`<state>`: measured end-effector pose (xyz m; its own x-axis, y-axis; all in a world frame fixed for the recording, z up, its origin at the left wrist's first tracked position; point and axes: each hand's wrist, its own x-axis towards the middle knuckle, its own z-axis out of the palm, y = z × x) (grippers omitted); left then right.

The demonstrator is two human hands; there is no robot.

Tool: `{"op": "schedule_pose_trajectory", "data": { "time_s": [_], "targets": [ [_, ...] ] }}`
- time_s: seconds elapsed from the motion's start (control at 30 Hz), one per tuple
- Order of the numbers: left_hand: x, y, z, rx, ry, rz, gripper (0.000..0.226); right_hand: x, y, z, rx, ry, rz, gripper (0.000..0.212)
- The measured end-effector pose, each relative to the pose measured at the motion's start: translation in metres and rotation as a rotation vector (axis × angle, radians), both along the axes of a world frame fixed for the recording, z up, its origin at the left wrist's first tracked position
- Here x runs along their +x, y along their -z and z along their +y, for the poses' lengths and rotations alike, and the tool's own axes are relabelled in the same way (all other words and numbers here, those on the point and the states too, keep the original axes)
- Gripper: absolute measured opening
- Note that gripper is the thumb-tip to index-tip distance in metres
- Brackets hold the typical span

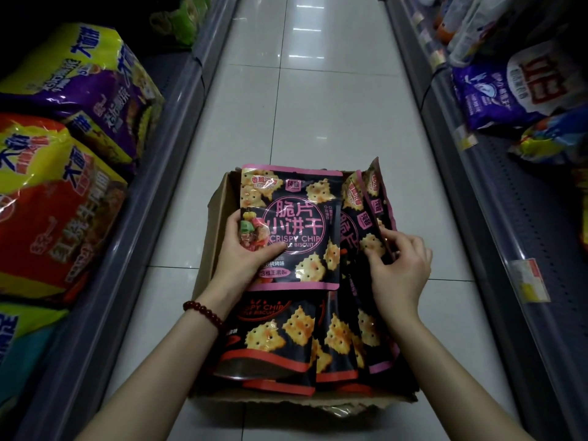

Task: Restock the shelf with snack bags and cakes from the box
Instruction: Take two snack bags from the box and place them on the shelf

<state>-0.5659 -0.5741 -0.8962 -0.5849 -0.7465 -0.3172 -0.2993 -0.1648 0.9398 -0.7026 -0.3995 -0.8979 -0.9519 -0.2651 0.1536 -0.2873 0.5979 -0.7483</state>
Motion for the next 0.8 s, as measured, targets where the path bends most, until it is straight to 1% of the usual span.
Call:
{"op": "schedule_pose_trajectory", "data": {
  "time_s": [0.1, 0.17, 0.27, 0.37, 0.43, 0.47, 0.6, 0.7, 0.73, 0.8],
  "targets": [
    [0.004, 0.004, 0.003, 0.057, -0.003, 0.043, 0.085, -0.001, -0.001, 0.001, -0.025, -0.02, -0.047, 0.032],
    [0.006, 0.006, 0.003, 0.078, -0.014, 0.073, 0.088, -0.001, -0.005, 0.0, -0.089, -0.06, -0.127, 0.033],
    [0.007, 0.007, 0.003, 0.104, -0.026, 0.09, 0.089, 0.003, -0.007, 0.0, -0.196, -0.131, -0.228, 0.042],
    [0.007, 0.006, 0.004, 0.099, -0.034, 0.114, 0.085, 0.006, -0.003, 0.002, -0.289, -0.2, -0.326, 0.053],
    [0.007, 0.008, 0.004, 0.103, -0.04, 0.118, 0.085, 0.006, 0.001, 0.002, -0.274, -0.25, -0.351, 0.061],
    [0.008, 0.009, 0.004, 0.106, -0.04, 0.118, 0.086, 0.006, 0.003, 0.002, -0.259, -0.262, -0.345, 0.061],
    [0.009, 0.01, 0.005, 0.11, -0.043, 0.12, 0.089, 0.004, 0.003, -0.004, -0.287, -0.144, -0.306, 0.041],
    [0.009, 0.01, 0.004, 0.122, -0.061, 0.117, 0.085, 0.0, -0.007, -0.006, -0.319, -0.082, -0.279, 0.034],
    [0.009, 0.009, 0.003, 0.134, -0.069, 0.112, 0.08, 0.0, -0.011, -0.006, -0.331, -0.066, -0.266, 0.033],
    [0.009, 0.005, 0.0, 0.176, -0.092, 0.114, 0.062, 0.0, -0.02, -0.007, -0.349, -0.033, -0.245, 0.032]
  ]
}}
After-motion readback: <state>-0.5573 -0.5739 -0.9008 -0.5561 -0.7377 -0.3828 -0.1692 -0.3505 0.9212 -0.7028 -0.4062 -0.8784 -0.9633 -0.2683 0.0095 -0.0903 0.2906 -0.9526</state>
